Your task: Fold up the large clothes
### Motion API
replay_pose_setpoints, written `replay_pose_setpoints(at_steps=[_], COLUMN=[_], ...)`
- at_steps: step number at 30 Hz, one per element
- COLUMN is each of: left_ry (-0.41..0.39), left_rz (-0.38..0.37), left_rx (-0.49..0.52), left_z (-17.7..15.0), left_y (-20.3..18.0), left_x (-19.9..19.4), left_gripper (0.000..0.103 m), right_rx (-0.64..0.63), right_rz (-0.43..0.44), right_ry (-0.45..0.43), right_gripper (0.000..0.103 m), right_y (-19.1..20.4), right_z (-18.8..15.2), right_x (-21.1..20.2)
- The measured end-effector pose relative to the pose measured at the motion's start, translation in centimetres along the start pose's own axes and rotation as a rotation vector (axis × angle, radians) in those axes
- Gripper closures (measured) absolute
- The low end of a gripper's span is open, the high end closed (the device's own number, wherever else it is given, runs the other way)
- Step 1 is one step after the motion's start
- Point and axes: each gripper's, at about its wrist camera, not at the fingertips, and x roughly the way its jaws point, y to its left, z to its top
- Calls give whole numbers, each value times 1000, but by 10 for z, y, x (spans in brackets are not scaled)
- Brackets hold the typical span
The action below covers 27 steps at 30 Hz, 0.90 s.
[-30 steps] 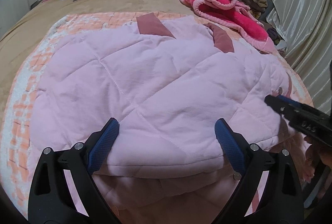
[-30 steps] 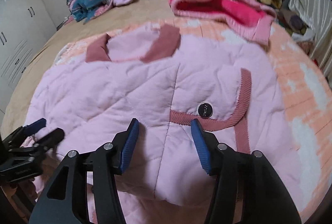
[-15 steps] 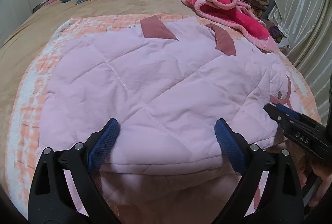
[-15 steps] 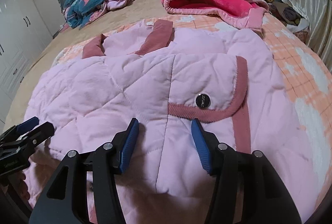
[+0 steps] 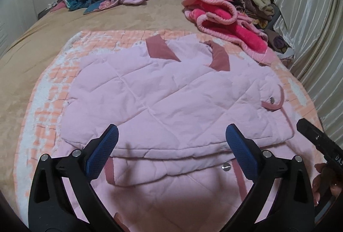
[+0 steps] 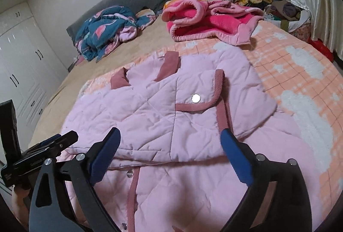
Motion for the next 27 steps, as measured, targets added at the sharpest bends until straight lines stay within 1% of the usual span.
replay_pose_setpoints(at_steps=[3, 12, 15, 20, 27], left_ry=[-6, -8, -29, -59, -117], left_rz=[-19, 2, 9, -7, -6], left_rx=[-25, 9, 12, 29, 62], left_z=[-3, -11, -12, -12, -8], left_y=[2, -5, -7, -13, -25], left_x=[-8, -21, -30, -48, -73], left_gripper=[9, 9, 9, 9, 9], right_rx=[15, -76, -99, -106, -122], right_rz=[8, -54, -67, -64, -85], right_ry=[6, -33, -43, -73, -103], right_gripper=[9, 9, 8, 4, 4], right_y=[2, 22, 25, 25, 25], right_z=[-3, -10, -10, -9, -8], right_x=[-8, -28, -36, -54, -75])
